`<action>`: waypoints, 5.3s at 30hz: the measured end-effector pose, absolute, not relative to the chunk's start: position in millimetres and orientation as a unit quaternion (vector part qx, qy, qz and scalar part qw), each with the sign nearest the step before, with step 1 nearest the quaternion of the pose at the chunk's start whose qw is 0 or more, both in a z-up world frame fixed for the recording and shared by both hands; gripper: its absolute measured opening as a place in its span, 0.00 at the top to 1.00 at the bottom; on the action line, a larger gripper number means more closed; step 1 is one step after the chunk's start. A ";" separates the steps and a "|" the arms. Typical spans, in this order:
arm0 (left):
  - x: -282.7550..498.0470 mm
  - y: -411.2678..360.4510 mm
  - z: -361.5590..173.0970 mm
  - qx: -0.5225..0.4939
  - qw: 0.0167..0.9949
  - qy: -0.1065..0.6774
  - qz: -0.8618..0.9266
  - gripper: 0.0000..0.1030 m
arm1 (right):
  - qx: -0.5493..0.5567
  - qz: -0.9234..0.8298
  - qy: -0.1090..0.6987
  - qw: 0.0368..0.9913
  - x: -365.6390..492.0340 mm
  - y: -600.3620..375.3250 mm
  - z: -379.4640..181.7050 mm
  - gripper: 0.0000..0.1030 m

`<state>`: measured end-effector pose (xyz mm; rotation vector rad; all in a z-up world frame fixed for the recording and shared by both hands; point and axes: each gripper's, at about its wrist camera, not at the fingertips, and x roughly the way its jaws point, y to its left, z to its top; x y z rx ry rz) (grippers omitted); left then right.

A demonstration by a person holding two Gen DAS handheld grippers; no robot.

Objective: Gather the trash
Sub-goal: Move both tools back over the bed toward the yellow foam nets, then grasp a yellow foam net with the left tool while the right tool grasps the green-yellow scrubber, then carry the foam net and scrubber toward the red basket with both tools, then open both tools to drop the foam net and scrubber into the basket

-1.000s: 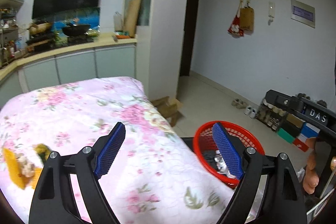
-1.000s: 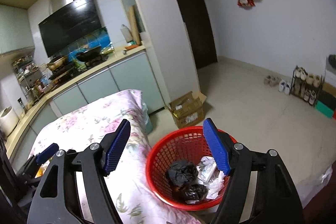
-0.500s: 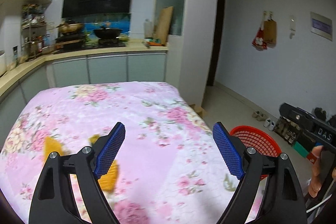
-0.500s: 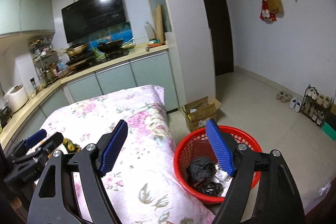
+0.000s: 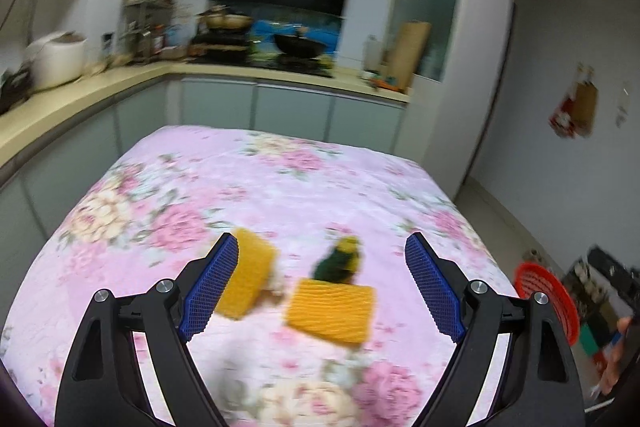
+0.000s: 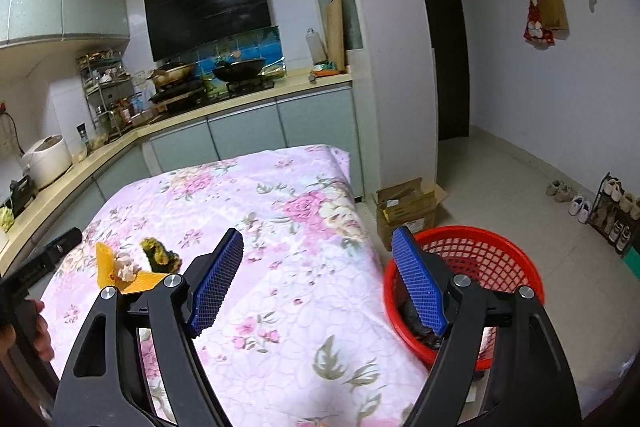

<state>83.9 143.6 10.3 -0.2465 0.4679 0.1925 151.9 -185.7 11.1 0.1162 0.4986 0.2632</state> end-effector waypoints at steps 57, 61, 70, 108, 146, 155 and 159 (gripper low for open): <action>82.6 221.2 -30.5 -0.182 0.940 0.250 0.144 0.84 | -0.017 0.288 0.367 0.885 232.3 34.4 -40.6 0.28; 81.9 221.3 -30.0 -0.182 0.941 0.247 0.145 0.84 | -0.037 0.286 0.386 0.876 241.7 55.9 -55.8 0.28; 82.4 219.2 -32.1 -0.181 0.941 0.250 0.139 0.84 | -0.051 0.285 0.417 0.862 252.8 64.8 -74.7 0.57; 79.1 141.2 14.5 -0.062 0.972 0.190 0.122 0.84 | 0.023 0.271 0.236 0.933 179.1 -46.6 30.1 0.64; 148.6 -39.4 15.4 0.000 0.975 0.209 -0.079 0.84 | 0.076 0.089 0.219 0.969 179.1 -226.9 30.2 0.64; 164.6 -69.4 4.3 -0.008 0.966 0.232 -0.115 0.84 | 0.091 0.035 0.229 0.969 183.6 -259.2 20.8 0.64; 174.9 -83.7 -0.5 -0.013 0.958 0.248 -0.141 0.84 | 0.101 0.019 0.239 0.965 187.3 -271.9 16.8 0.64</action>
